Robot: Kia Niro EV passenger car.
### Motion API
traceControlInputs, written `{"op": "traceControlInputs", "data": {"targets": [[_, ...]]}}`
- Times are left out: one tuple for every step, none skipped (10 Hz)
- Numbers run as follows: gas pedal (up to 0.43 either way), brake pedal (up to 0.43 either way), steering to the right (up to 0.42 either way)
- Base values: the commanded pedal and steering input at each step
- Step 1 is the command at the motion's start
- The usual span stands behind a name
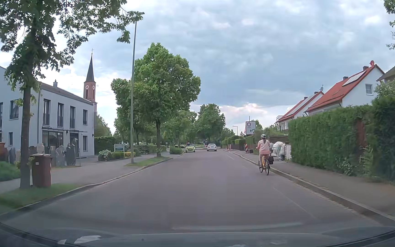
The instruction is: Follow the waypoints while adhering to traffic rules and regulations
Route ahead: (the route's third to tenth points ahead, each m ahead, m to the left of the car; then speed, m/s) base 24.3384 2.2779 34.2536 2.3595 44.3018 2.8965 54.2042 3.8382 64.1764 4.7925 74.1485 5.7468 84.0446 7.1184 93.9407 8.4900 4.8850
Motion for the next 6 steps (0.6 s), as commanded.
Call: {"op": "traceControlInputs", "data": {"targets": [[0.028,0.018,-0.002],[0.020,0.018,-0.001],[0.020,0.018,-0.001],[0.020,0.018,-0.001],[0.000,0.018,-0.001],[0.000,0.018,0.003]]}}
